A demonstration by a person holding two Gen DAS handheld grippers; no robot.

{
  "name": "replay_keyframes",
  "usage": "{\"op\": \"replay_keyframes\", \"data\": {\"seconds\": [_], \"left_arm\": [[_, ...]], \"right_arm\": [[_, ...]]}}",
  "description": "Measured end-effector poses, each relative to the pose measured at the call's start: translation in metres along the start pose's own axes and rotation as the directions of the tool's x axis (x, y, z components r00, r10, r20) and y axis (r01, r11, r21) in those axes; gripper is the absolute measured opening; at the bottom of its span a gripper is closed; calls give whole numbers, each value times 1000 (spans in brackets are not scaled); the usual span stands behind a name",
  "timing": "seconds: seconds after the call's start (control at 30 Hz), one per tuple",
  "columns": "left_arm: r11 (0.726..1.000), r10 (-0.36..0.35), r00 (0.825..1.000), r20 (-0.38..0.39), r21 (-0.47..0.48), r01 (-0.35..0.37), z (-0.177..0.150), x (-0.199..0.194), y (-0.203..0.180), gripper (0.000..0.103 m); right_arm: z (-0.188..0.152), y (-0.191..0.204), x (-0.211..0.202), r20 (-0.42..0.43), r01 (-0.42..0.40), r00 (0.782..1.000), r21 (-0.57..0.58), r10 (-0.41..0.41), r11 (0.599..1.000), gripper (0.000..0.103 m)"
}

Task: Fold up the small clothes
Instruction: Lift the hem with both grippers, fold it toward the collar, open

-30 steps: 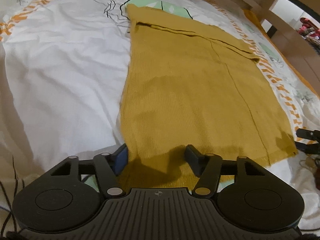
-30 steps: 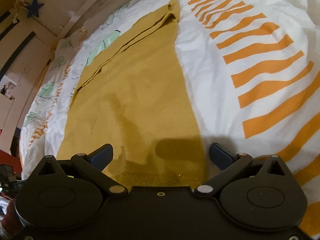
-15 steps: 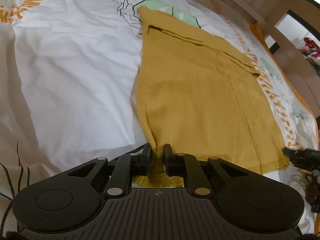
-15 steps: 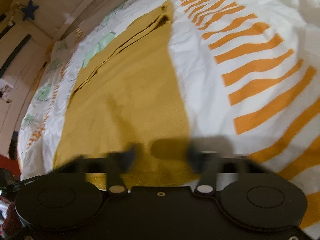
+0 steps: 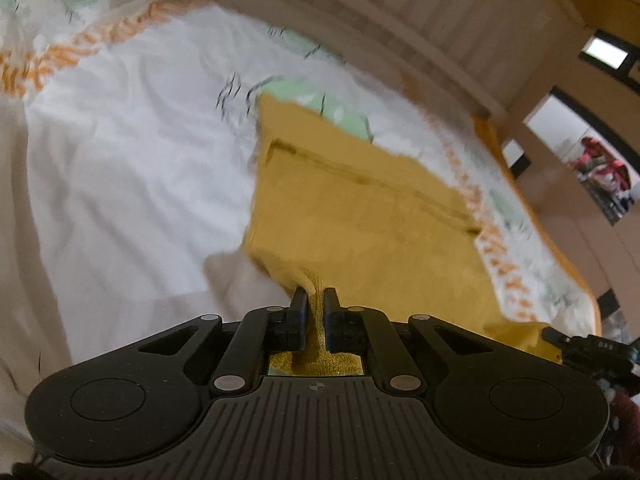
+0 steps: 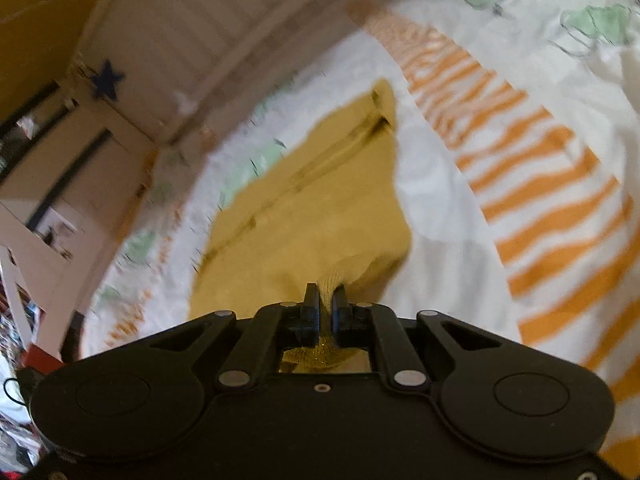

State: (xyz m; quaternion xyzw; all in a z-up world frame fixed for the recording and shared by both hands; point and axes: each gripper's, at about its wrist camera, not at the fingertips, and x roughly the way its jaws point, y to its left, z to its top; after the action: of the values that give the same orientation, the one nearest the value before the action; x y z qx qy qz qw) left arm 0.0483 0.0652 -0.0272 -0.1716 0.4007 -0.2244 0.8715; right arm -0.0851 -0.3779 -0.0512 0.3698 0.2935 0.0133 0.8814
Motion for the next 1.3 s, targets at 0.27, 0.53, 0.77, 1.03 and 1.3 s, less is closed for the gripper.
{"op": "replay_keyframes", "data": {"seconds": [0.27,0.53,0.77,1.03,1.3], "left_arm": [[999,-24,995,99,25,22,35,7,-11,7],[1000,-25,985,169,12,23,73,28,-6,7],[1000,-22,979,203,-3,23,107,59,-3,8],[999,7,975,223,31,-14,147,108,-7,8],[996,87,981,175,7,-90,168,170,6,8]], "right_arm": [[32,9,18,91,-74,993,-5,74,997,14],[70,9,36,164,-94,982,-5,94,996,14],[111,7,67,197,-85,976,-20,87,996,14],[156,-2,124,209,-42,977,-16,44,999,14],[184,-16,186,162,38,986,-3,-37,999,14]]}}
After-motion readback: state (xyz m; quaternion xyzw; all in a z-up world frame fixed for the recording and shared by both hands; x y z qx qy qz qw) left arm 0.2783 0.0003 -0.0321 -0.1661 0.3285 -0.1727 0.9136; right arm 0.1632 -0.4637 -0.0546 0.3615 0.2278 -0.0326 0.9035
